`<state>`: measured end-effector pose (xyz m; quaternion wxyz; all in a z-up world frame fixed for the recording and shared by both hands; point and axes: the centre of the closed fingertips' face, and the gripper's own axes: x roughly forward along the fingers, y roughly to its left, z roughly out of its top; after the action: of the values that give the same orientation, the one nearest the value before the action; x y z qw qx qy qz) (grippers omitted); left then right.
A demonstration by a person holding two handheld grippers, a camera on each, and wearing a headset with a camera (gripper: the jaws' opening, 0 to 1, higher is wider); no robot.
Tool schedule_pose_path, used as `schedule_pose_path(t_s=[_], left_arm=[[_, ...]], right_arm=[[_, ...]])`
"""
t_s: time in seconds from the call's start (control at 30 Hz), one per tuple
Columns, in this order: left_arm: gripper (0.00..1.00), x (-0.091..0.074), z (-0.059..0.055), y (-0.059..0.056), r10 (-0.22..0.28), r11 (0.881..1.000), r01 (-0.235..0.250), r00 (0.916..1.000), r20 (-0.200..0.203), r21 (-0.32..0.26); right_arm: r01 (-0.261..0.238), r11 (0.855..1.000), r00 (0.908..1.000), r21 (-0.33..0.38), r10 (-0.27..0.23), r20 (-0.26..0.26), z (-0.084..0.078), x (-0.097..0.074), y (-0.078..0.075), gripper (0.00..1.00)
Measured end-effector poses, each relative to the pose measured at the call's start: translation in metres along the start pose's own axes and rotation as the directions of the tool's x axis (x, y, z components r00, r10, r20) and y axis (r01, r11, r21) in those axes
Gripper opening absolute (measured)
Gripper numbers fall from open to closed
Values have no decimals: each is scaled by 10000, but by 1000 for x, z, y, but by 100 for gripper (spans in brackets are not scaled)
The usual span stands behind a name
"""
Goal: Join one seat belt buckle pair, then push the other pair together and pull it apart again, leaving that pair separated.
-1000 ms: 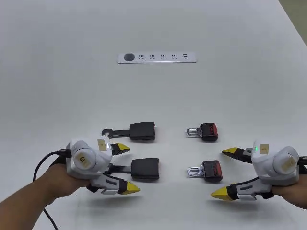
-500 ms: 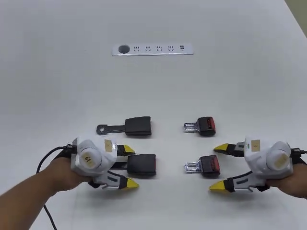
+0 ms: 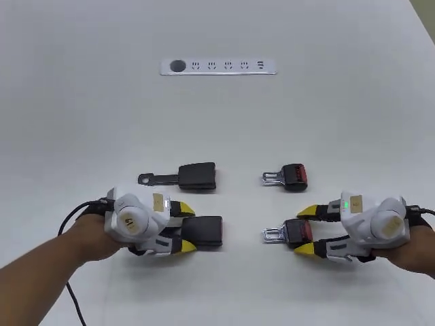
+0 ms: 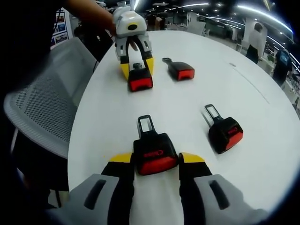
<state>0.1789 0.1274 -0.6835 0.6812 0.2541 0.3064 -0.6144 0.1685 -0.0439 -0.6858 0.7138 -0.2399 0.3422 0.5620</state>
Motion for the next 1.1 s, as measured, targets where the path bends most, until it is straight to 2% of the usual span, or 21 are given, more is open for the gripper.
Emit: schedule_pose_path(t_s=[0.1,0.2,0.27,0.4,0.6,0.77,1.1], left_arm=[[34,1,0,-1,19,10000,-19,10000,37,-89],[34,2,0,-1,-16,10000,16,10000,-16,-28],[33,1,1,-2,-73,10000,73,9999,-82,30],[33,0,0,-3,-218,9997,220,9996,-177,135],[33,0,0,-2,-212,9997,216,9994,-265,143],[33,0,-1,-2,-187,9998,190,9994,-296,101],[33,0,-2,-1,-78,10000,77,9993,-357,-38]], right_arm=[[48,9996,9999,278,-44,-112,1,0,0,36],[64,9996,9998,260,-59,-179,2,-1,1,35],[82,9982,9999,596,-74,-123,3,-1,1,35],[42,9997,9997,253,-36,-233,2,-1,1,35],[47,9997,9996,258,-40,-286,3,-1,0,35],[-16,9996,10000,293,18,-51,14,6,3,35],[173,9996,9998,210,-175,103,31,21,5,34]])
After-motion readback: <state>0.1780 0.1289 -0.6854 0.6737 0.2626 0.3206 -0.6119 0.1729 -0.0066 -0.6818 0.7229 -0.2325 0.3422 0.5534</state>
